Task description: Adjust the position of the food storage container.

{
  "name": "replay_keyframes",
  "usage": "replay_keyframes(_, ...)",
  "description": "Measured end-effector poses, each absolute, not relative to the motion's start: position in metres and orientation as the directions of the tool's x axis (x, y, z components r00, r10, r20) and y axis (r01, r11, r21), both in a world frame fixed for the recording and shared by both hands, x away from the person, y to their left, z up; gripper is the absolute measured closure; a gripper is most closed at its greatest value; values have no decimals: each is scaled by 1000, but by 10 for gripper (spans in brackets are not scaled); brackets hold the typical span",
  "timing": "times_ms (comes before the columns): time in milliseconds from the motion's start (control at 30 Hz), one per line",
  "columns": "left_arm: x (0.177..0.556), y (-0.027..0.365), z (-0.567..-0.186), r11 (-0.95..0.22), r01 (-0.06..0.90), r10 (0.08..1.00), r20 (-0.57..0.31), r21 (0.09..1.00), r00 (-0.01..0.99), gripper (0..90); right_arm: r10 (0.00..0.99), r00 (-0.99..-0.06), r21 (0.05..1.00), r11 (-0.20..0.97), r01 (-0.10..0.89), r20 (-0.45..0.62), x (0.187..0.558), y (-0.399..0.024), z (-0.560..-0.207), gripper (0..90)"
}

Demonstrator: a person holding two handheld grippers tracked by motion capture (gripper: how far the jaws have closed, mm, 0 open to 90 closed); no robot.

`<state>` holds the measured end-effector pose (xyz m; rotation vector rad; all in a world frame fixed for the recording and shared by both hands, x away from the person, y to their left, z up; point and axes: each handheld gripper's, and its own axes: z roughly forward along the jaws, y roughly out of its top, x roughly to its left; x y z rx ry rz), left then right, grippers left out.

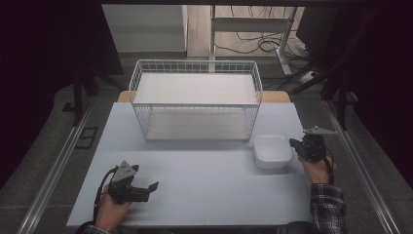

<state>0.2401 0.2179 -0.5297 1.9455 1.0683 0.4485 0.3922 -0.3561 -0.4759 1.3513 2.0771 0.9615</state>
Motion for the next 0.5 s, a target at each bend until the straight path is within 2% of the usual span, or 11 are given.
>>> replay_keyframes(500,240,218,-530,-274,512,816,-86,814,572,23,875,-483,759,299,578,23,383,-325,-479,890)
